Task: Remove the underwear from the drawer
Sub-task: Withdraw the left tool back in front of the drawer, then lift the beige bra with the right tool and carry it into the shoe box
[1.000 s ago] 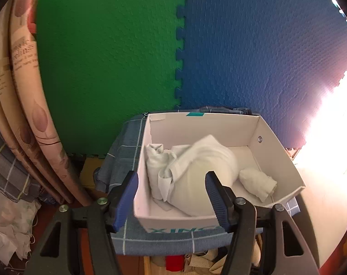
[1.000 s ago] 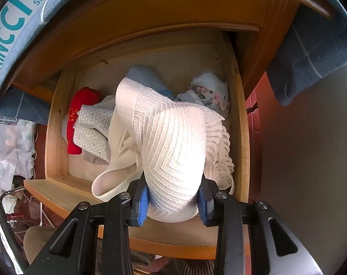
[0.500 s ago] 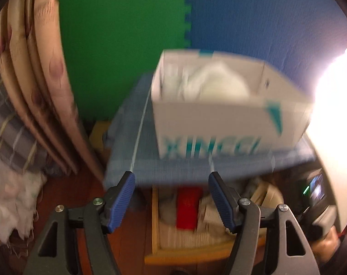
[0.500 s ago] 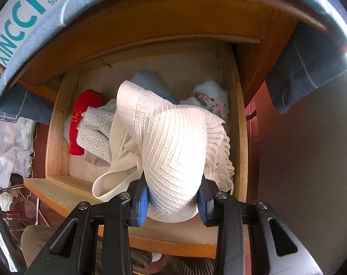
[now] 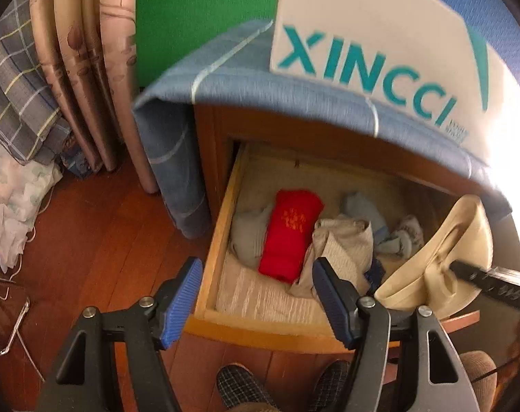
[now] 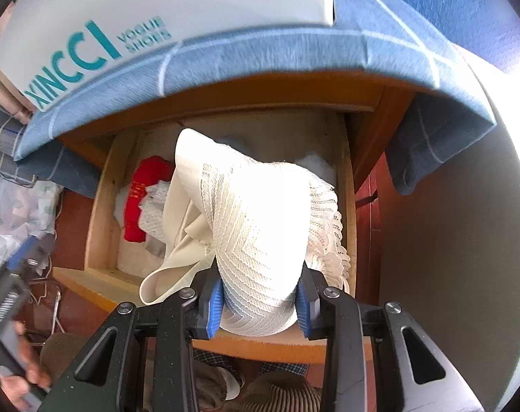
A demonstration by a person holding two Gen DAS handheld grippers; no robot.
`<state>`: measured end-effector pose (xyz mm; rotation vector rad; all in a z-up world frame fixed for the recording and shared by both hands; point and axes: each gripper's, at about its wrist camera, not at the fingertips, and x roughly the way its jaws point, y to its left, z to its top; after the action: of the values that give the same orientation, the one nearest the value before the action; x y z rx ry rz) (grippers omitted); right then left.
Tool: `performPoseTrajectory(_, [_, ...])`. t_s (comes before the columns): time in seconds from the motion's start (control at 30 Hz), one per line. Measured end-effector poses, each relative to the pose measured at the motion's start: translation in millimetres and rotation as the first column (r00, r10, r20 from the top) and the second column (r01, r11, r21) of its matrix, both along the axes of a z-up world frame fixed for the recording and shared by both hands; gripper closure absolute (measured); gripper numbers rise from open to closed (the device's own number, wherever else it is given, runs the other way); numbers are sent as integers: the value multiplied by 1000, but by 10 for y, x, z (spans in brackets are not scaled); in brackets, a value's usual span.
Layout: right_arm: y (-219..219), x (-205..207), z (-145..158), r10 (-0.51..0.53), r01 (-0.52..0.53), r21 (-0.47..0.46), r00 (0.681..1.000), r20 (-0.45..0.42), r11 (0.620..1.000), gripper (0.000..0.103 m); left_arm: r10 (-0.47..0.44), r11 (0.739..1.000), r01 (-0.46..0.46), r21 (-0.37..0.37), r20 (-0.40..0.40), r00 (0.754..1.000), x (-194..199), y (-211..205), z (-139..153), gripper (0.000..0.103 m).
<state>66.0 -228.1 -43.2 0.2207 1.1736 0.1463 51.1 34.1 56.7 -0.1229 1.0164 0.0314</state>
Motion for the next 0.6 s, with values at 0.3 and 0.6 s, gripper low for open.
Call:
performPoseTrajectory(0.3, [-48, -80, 319, 16, -16, -6, 998, 59, 1000, 72, 63, 997, -61, -45, 37, 997, -52, 125, -2, 34])
performPoseTrajectory(0.6, [-44, -247, 778, 47, -45, -20, 989, 140, 999, 72, 70, 994, -67, -83, 30, 997, -30, 163, -29, 34])
